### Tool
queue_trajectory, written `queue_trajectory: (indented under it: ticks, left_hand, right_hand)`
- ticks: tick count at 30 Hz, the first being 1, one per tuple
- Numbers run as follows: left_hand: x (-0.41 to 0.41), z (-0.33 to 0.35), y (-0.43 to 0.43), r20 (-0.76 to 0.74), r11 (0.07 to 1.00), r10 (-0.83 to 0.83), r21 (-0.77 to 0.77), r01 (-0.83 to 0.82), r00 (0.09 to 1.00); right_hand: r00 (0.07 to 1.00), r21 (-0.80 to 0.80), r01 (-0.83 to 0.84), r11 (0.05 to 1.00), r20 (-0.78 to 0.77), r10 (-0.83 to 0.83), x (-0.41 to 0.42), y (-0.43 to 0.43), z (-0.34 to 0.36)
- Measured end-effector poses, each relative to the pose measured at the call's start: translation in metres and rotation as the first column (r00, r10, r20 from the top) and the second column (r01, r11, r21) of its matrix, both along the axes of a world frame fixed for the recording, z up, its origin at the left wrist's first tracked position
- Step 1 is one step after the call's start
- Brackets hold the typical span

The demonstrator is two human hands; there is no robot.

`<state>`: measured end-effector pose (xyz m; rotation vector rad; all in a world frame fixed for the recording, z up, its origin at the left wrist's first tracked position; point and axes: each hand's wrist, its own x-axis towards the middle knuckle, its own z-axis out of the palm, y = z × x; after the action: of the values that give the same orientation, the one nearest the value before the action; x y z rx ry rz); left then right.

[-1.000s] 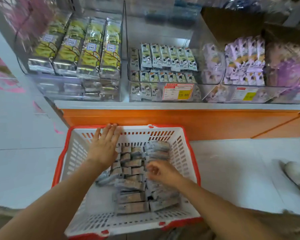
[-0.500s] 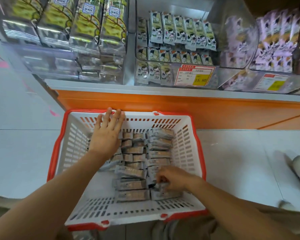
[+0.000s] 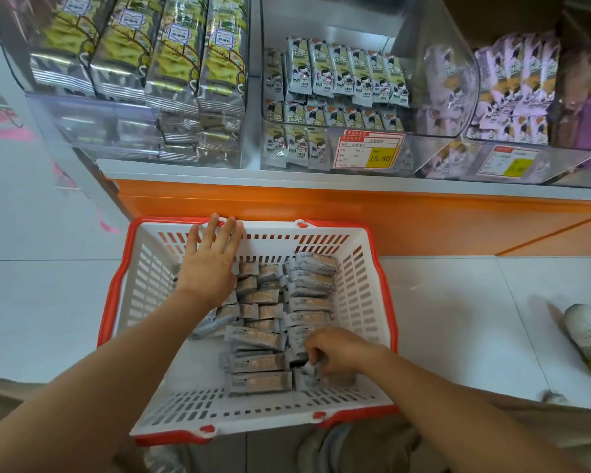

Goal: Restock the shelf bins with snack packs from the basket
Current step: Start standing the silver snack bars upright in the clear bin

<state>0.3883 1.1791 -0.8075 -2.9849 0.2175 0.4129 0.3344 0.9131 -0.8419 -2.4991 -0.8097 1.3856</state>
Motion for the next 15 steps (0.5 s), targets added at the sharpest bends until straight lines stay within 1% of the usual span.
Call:
queue_trajectory:
  ticks: [2, 4, 6, 8, 9, 11, 12, 13, 14, 15]
  left_hand:
    - [0.000, 0.003, 0.000, -0.012, 1.000, -0.001, 0.003, 0.001, 1.000]
    - [0.001, 0.006, 0.001, -0.028, 1.000, -0.004, -0.003, 0.004, 1.000]
    - [0.002, 0.010, 0.001, -0.033, 1.000, -0.009, -0.022, 0.009, 0.999]
    - [0.001, 0.016, 0.001, -0.012, 0.997, -0.025, -0.078, 0.024, 1.000]
    - [0.000, 0.018, 0.000, 0.010, 0.991, -0.035, -0.132, 0.036, 0.999]
    - [-0.003, 0.023, -0.003, 0.029, 0.954, -0.055, -0.292, 0.061, 0.998]
    - [-0.005, 0.028, -0.006, 0.009, 0.914, -0.053, -0.402, 0.052, 0.999]
    - [-0.006, 0.034, -0.010, -0.050, 0.844, -0.030, -0.536, -0.001, 0.998]
    - [-0.008, 0.042, -0.015, -0.153, 0.733, 0.003, -0.671, -0.107, 0.988]
    - [-0.009, 0.050, -0.020, -0.280, 0.583, 0.030, -0.775, -0.244, 0.960]
  right_hand:
    - [0.997, 0.030, 0.073, 0.997, -0.005, -0.073, 0.003, -0.001, 0.005]
    - [0.985, 0.105, 0.166, 0.980, 0.024, -0.169, 0.009, -0.003, 0.013]
    - [0.949, 0.193, 0.299, 0.934, 0.038, -0.312, 0.017, -0.002, 0.029]
    - [0.884, 0.300, 0.443, 0.845, 0.012, -0.468, 0.026, 0.001, 0.048]
    - [0.846, 0.363, 0.500, 0.787, -0.008, -0.534, 0.031, 0.003, 0.058]
    - [0.771, 0.499, 0.566, 0.656, -0.038, -0.636, 0.040, 0.008, 0.078]
    - [0.731, 0.562, 0.582, 0.587, -0.045, -0.681, 0.043, 0.009, 0.087]
    - [0.693, 0.624, 0.583, 0.520, -0.047, -0.720, 0.047, 0.010, 0.096]
    - [0.661, 0.678, 0.572, 0.461, -0.049, -0.749, 0.049, 0.011, 0.104]
    - [0.632, 0.719, 0.564, 0.406, -0.060, -0.773, 0.050, 0.011, 0.113]
